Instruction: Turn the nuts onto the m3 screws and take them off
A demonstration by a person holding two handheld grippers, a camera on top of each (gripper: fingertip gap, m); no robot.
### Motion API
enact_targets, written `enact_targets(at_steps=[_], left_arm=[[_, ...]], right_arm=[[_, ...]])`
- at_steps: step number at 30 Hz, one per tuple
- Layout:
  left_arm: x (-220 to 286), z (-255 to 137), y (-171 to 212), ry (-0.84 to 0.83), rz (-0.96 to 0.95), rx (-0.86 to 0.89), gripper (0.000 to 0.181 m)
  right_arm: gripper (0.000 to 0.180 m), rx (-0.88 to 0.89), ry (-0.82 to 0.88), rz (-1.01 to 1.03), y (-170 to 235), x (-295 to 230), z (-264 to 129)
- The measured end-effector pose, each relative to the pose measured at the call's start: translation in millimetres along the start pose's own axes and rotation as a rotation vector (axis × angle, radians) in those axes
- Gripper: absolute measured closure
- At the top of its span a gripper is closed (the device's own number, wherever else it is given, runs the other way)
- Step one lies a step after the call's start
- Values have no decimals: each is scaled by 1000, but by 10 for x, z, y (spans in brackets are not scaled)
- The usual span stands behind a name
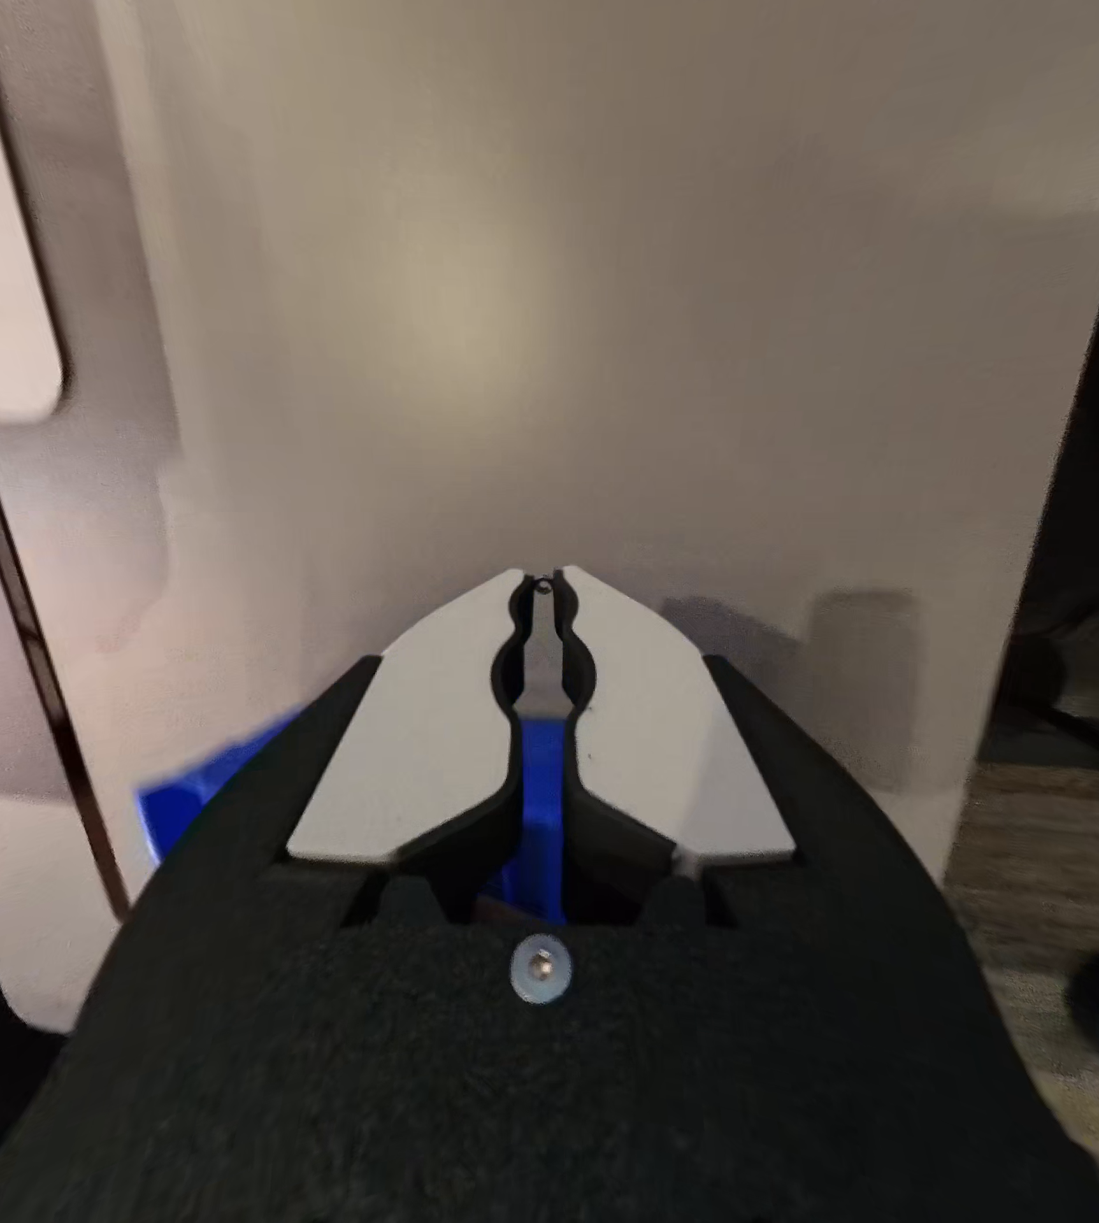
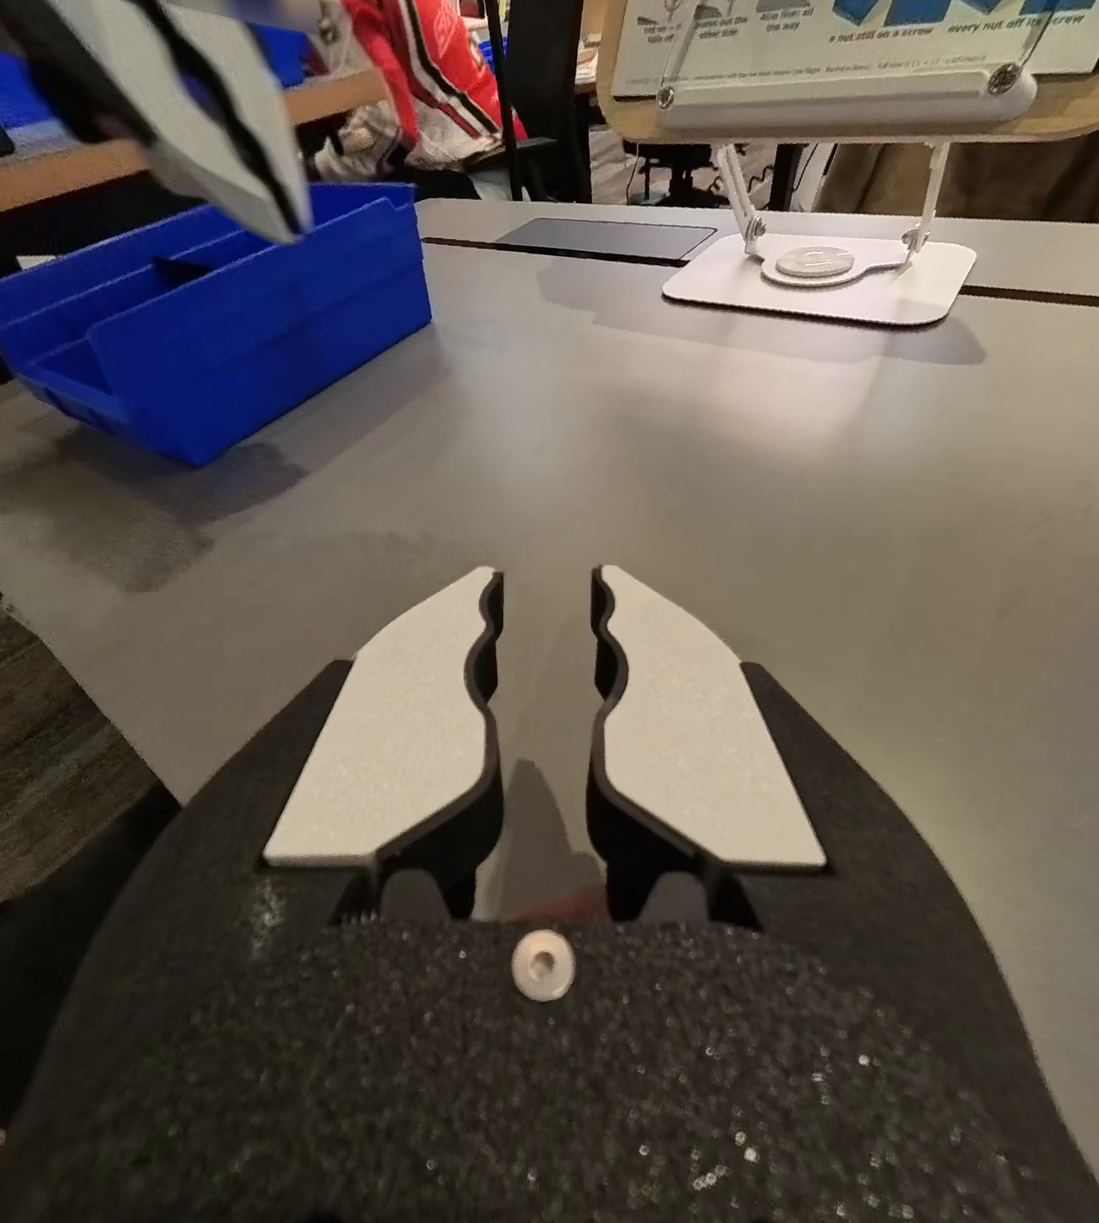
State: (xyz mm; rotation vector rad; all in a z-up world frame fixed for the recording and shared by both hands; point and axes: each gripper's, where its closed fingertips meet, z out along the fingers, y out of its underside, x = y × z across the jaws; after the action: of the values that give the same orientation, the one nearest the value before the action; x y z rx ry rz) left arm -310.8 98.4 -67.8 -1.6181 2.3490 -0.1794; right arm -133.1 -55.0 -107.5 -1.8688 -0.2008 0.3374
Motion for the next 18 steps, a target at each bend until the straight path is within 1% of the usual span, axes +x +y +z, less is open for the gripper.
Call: enact_targets(at_steps=[3,5,7,9,12,14,18], left_arm=[[-124,568,-469,38,55,-6,175],[-243,897,-694,66,35,4,175],[-354,1112,-827,84,8,-4,175],[-418,1228,-928,112,-19,-1,175],[-477,1356,-994,119,-26,-21,175],[-508,1470,-927,98,-2,-86,175],[-483,1642,-840,107,19,-158,175]], right_arm=[[154,-40,6,-18,65,8,12],[154,-49,7,-25,74,-2,5],[154,-48,12,-37,57,-6,-16],[154,-44,13,-42,36,-12,-41],[154,-39,9,-41,28,-20,-67],[154,-41,11,-44,34,-8,-76],[154,-36,13,-42,9,20,-105]])
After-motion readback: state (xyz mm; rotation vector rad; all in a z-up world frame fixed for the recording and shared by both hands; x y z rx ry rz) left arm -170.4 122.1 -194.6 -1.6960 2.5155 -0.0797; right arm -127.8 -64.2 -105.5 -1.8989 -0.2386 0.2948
